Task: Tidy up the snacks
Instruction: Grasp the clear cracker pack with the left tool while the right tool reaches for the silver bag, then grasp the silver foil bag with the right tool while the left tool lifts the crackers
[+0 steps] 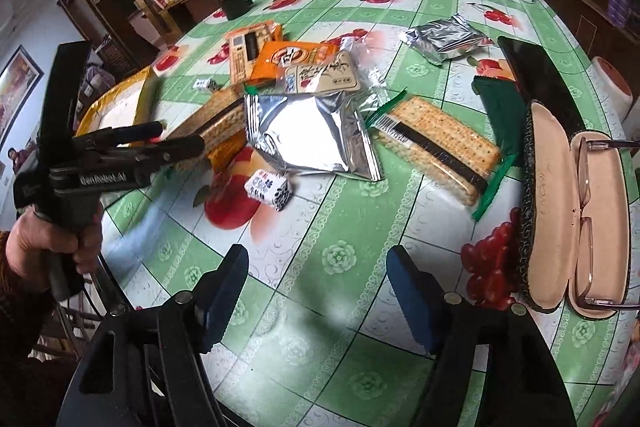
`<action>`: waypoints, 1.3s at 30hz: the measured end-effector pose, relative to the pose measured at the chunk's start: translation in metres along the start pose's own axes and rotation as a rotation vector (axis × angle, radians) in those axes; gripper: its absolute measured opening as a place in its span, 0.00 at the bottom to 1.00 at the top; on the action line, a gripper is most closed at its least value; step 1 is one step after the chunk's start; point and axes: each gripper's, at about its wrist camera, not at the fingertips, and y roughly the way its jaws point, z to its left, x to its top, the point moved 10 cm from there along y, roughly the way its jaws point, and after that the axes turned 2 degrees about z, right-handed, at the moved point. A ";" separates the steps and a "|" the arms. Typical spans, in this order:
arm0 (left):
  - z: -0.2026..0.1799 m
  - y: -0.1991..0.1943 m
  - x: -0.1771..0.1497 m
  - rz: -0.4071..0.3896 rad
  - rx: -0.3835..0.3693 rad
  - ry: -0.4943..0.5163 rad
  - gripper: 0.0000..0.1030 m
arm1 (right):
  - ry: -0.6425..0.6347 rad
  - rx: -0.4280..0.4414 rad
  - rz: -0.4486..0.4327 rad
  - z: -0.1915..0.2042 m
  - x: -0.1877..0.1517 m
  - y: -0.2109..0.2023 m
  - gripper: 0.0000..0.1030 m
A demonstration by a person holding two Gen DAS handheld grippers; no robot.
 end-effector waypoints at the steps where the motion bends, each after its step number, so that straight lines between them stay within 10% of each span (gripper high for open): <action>1: -0.002 0.003 0.003 0.014 -0.008 0.017 0.89 | 0.003 -0.004 -0.001 -0.001 0.001 0.000 0.74; 5: -0.018 0.018 0.013 0.056 -0.018 0.109 0.83 | 0.013 -0.015 -0.006 -0.005 0.002 -0.002 0.73; 9: -0.021 0.021 0.018 0.036 0.040 0.137 0.44 | 0.024 -0.021 -0.013 -0.008 0.000 -0.005 0.74; 18: -0.007 -0.006 -0.001 0.006 -0.012 0.028 0.44 | 0.041 0.025 -0.019 -0.004 0.012 -0.002 0.74; 30: 0.007 -0.048 -0.041 -0.033 -0.020 -0.077 0.44 | 0.033 0.129 0.004 0.003 0.120 0.051 0.74; 39: 0.019 -0.061 -0.050 -0.051 0.006 -0.121 0.44 | 0.012 0.228 0.196 0.028 0.047 0.055 0.74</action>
